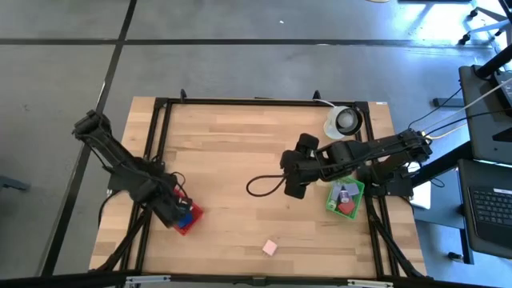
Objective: Pick & Place Office items
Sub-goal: Put the light blue digital clock into the red bin
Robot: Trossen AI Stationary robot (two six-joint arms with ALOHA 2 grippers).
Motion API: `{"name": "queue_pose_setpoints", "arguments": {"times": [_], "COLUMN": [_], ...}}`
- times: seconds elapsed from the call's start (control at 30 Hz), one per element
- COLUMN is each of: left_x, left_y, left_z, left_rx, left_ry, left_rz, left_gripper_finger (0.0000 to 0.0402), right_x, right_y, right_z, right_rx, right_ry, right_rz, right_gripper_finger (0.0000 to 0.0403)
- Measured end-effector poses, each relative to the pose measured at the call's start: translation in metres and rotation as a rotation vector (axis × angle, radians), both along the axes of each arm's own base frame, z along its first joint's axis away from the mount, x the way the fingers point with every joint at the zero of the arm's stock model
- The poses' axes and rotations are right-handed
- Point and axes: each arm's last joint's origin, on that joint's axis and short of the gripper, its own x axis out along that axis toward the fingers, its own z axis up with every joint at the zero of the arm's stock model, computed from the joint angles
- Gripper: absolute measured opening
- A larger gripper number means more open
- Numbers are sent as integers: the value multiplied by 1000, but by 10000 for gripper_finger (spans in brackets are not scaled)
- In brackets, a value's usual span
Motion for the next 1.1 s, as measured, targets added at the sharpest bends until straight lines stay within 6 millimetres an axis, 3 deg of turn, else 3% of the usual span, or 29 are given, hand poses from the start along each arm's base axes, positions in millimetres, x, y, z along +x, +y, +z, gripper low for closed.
{"name": "queue_pose_setpoints", "arguments": {"times": [0.47, 0.67, 1.1], "left_x": [14, 15, 15], "left_y": [-13, -14, -14], "left_z": [-33, -36, -36], "left_rx": [142, 143, 132], "left_ry": [164, 180, 187], "left_rz": [-34, -34, -19], "left_gripper_finger": [68, 73, 127], "right_x": [1, 2, 2], "right_y": [-1, 0, 2], "right_z": [0, 1, 1], "right_rx": [5, 11, 51], "right_ry": [-10, -20, -23], "right_rz": [-7, -6, -7], "right_gripper_finger": [323, 323, 323]}}
